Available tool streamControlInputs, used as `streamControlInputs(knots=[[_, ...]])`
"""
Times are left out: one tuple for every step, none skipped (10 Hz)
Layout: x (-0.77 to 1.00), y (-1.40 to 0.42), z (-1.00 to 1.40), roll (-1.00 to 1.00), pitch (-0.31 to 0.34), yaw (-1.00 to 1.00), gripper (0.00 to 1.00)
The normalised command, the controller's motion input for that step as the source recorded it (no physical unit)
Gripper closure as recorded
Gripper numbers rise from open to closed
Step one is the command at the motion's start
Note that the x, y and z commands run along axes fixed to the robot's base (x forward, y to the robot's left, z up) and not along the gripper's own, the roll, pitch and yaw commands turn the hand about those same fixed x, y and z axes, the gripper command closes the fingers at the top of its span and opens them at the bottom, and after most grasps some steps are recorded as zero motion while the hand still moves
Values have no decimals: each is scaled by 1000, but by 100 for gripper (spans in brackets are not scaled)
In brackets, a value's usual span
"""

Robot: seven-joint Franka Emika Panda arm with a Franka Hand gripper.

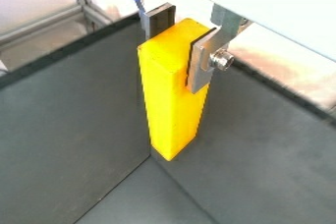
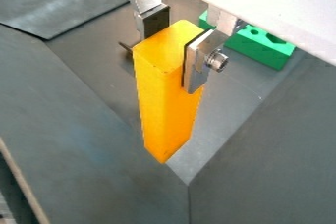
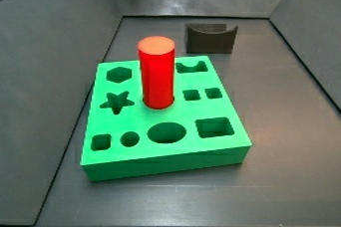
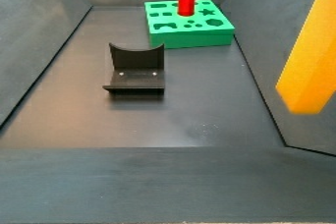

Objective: Pick up the rectangle object. Move up. Move to above the board. Insert the rectangle object.
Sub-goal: Move to above the board.

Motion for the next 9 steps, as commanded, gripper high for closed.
streamControlInputs(knots=[[143,103,557,-4,133,-2,100],[69,49,315,-10,106,-2,100],[236,-1000,61,25,177,-203,100],[234,-1000,49,42,145,-185,100],[232,-1000,55,55,103,-96,100],[228,-1000,58,13,26,-35,100],[227,-1000,56,6,7,-13,100],[226,-1000,58,-5,12,-3,100],[226,-1000,59,-20,12,-1,100]])
